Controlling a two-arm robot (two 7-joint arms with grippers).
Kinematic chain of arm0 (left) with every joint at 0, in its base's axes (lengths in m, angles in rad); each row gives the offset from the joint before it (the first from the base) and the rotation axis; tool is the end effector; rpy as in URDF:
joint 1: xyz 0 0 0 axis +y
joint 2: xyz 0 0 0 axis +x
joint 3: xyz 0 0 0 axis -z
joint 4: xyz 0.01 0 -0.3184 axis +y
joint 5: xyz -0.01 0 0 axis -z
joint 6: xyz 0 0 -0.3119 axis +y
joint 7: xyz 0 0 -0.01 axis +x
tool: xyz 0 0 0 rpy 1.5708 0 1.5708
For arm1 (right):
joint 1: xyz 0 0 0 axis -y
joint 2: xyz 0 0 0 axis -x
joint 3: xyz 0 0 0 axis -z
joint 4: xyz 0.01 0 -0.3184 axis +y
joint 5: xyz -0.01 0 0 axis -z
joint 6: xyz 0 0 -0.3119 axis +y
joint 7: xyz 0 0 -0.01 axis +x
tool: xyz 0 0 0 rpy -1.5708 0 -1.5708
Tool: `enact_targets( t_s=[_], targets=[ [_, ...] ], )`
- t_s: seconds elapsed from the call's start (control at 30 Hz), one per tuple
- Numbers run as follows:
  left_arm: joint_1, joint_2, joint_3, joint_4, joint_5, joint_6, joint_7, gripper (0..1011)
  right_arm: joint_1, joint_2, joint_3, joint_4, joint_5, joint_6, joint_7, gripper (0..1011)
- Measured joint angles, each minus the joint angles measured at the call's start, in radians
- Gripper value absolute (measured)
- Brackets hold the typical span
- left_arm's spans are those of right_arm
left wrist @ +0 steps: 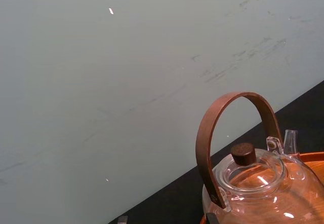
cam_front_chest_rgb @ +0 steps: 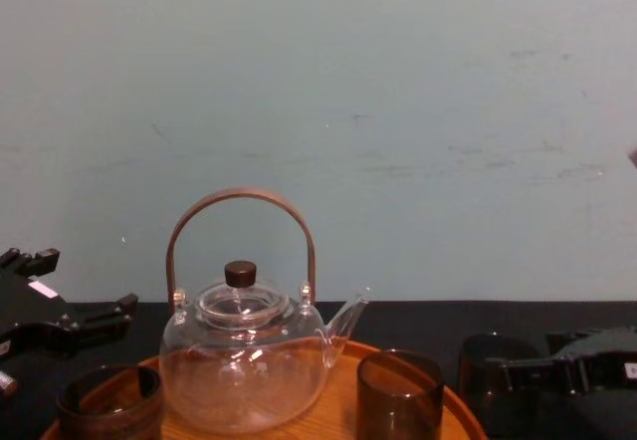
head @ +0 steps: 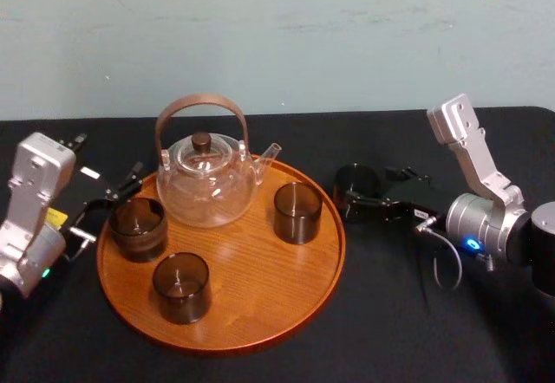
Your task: Pick up the glass from the table and place it on the tray.
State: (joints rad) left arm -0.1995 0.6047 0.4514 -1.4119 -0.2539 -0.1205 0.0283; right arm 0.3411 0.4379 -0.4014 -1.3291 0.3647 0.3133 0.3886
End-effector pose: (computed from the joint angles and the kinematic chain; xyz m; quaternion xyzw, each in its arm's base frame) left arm 0.3656 0.0980 -0.3258 0.1415 -0.1324 0.5799 0.7913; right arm 0.4177 -0.0592 -0.3002 -0.1793 0.0874 -0.4516 0.8696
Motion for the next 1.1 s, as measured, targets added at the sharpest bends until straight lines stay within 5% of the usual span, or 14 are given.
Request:
enact_targets(
  t_s=[1.1],
  targets=[
    [0.000, 0.000, 0.000, 0.000, 0.000, 0.000, 0.000, 1001, 0.065, -0.050, -0.017, 0.079, -0.039, -0.001, 0.033, 1002]
  ],
)
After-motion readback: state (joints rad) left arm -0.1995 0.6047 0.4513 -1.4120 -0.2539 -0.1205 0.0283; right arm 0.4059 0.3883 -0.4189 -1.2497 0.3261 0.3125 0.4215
